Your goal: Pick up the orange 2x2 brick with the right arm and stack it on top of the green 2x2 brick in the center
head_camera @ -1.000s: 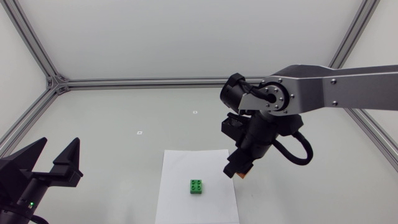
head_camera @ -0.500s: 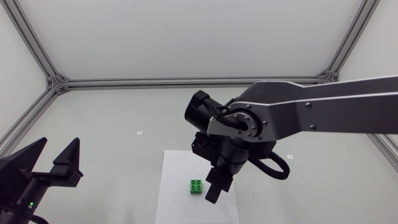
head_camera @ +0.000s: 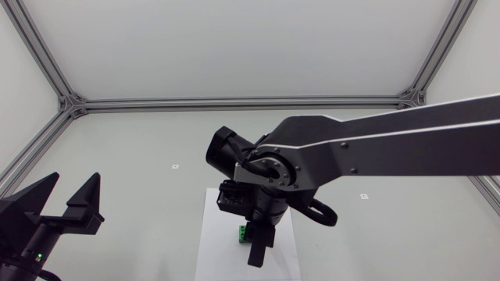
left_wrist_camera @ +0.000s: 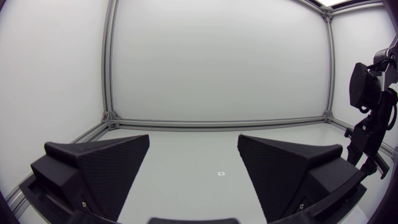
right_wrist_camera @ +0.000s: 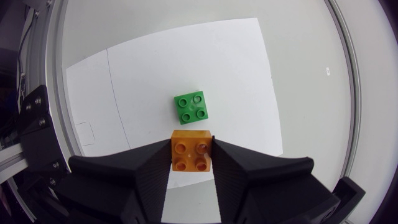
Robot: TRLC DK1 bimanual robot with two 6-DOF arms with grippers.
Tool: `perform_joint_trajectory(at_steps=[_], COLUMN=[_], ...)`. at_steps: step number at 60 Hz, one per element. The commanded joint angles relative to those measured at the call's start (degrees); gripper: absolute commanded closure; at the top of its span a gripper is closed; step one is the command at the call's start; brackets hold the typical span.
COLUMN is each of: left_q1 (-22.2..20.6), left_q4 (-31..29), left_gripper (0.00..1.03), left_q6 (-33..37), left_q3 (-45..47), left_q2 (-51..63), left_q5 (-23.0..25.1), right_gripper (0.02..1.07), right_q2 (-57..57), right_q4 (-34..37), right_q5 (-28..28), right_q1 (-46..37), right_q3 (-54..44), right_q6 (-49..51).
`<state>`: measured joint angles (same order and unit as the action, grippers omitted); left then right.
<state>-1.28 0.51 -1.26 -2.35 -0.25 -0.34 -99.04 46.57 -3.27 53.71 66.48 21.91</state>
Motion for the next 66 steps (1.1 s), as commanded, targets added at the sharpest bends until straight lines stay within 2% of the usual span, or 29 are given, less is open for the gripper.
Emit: perform_joint_trajectory(at_steps=[1,38,66], left_q1=[0.1,0.1,0.1], left_q4=[-0.8,-0.9,-0.9], left_gripper=[0.04,0.04,0.04], left_q6=[0.7,0.7,0.7], left_q3=[2.3,2.3,2.3], left_q2=[-0.5,-0.5,-0.5], left_q5=[0.3,0.3,0.3], right_gripper=[0.96,0.96,0.96], right_q2=[-2.4,-8.8,-11.1], right_q4=[-0.2,-0.2,0.3], right_q5=[-0.1,1.5,1.6], right_q1=[0.5,0.5,1.0], right_q3=[2.3,6.2,7.7], right_q6=[3.3,11.0,11.7])
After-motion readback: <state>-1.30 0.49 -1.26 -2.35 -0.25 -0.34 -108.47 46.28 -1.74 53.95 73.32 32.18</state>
